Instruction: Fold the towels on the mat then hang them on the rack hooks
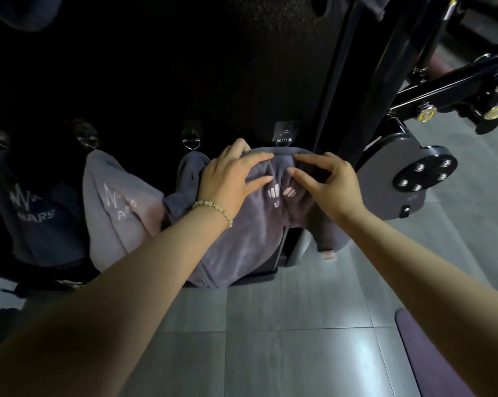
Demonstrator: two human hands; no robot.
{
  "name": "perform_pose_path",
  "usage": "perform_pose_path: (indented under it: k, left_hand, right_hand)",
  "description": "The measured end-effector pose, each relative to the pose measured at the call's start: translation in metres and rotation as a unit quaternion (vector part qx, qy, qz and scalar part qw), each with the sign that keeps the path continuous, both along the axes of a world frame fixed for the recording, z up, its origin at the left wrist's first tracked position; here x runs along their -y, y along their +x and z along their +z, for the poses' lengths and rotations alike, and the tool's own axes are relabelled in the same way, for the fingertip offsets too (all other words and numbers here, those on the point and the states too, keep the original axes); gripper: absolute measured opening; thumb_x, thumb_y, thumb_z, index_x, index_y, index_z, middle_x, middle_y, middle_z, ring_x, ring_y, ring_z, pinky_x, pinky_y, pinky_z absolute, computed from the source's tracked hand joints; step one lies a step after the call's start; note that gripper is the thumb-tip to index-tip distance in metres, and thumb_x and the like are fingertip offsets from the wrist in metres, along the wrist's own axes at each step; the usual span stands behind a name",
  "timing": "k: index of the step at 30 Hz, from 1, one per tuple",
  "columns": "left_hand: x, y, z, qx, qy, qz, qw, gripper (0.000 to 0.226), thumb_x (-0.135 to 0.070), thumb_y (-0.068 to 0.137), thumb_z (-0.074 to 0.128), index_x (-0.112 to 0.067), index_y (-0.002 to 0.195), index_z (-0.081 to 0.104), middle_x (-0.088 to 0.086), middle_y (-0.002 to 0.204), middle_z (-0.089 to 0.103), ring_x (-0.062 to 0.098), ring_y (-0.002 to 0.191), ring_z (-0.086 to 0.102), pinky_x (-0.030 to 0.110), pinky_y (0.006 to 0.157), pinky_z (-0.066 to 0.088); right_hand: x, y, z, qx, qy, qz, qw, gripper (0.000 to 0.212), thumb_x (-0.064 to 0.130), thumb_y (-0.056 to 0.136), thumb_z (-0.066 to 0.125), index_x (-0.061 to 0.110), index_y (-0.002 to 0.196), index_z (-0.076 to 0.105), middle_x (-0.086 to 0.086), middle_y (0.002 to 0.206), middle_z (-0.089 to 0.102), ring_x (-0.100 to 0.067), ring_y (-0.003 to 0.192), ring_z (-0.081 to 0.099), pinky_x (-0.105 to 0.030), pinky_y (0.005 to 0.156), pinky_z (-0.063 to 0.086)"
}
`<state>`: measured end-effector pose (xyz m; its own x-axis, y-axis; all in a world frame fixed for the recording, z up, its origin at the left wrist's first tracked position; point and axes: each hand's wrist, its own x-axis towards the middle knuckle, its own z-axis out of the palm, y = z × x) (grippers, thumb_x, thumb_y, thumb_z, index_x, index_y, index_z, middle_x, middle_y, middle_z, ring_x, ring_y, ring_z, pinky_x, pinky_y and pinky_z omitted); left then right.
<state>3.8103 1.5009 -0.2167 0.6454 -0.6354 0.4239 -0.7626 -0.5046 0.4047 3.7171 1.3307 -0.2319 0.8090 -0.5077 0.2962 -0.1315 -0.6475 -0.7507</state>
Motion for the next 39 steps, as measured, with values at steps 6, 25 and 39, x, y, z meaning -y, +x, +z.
perform_pose_path:
  k: [6, 25, 39]
  left_hand:
    - [0.004, -0.022, -0.038, 0.219, 0.128, 0.13, 0.959, 0.068, -0.06, 0.072, 0.054, -0.023, 0.129, 0.057, 0.01, 0.114, 0.053, 0.024, 0.104, 0.035, 0.035, 0.089, 0.026]
    - [-0.009, -0.071, -0.057, -0.433, -0.15, -0.026, 0.889, 0.08, -0.059, 0.063, 0.075, -0.03, 0.13, 0.041, -0.016, 0.129, 0.054, -0.006, 0.122, 0.047, 0.024, 0.108, 0.037]
    - [-0.028, -0.073, -0.122, -0.46, -0.062, 0.149, 0.873, 0.058, -0.062, 0.079, 0.058, -0.014, 0.112, 0.059, 0.007, 0.111, 0.067, 0.021, 0.102, 0.061, 0.032, 0.092, 0.048]
  right_hand:
    - [-0.017, -0.004, -0.013, -0.003, -0.091, -0.059, 0.994, 0.045, 0.056, 0.078, 0.067, 0.032, 0.115, 0.068, 0.004, 0.115, 0.039, -0.012, 0.109, 0.033, -0.025, 0.096, 0.027]
    - [-0.038, -0.029, -0.006, -0.02, 0.292, 0.14, 0.946, 0.054, 0.026, 0.083, 0.072, 0.026, 0.13, 0.047, 0.009, 0.115, 0.063, 0.001, 0.105, 0.062, -0.016, 0.085, 0.051]
    - [-0.05, -0.011, -0.035, -0.05, 0.128, 0.07, 0.988, 0.075, 0.032, 0.085, 0.07, 0.034, 0.142, 0.022, 0.008, 0.111, 0.061, -0.006, 0.094, 0.061, -0.007, 0.072, 0.044]
